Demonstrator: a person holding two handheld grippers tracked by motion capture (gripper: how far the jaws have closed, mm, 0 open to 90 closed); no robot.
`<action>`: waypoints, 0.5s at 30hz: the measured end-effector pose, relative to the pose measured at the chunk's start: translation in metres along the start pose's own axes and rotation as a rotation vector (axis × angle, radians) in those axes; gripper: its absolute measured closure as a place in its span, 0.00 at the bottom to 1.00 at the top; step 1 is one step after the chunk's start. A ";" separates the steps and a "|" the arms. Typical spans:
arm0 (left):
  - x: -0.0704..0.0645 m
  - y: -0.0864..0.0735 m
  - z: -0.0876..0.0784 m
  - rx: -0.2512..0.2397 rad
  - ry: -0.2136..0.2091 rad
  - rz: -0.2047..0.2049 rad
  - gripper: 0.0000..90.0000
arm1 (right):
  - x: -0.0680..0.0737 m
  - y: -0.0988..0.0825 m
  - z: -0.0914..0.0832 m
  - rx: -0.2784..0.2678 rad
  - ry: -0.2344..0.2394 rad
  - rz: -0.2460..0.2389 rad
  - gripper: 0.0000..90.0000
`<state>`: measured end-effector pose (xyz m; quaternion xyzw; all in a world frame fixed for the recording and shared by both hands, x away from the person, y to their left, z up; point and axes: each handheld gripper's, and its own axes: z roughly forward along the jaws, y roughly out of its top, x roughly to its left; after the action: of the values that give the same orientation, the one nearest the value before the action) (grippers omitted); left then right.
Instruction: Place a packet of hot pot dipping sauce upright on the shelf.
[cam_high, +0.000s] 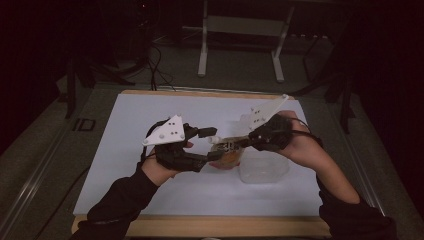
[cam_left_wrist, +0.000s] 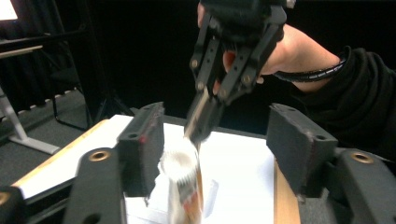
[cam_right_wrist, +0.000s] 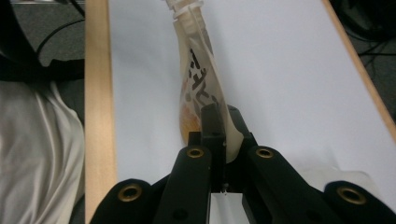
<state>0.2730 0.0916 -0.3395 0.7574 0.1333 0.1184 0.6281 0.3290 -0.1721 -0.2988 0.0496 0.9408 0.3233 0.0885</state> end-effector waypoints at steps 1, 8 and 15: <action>-0.001 -0.001 -0.001 -0.007 0.007 -0.007 0.38 | -0.001 0.000 -0.002 -0.003 -0.005 0.000 1.00; -0.005 -0.008 -0.010 -0.029 0.016 -0.017 0.25 | -0.010 -0.008 -0.021 0.000 -0.047 0.021 1.00; -0.003 -0.026 -0.016 0.001 0.105 0.001 0.09 | -0.013 -0.022 -0.033 0.007 -0.063 0.041 1.00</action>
<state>0.2633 0.1094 -0.3617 0.7506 0.1656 0.1582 0.6199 0.3346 -0.2115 -0.2853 0.0794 0.9375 0.3200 0.1113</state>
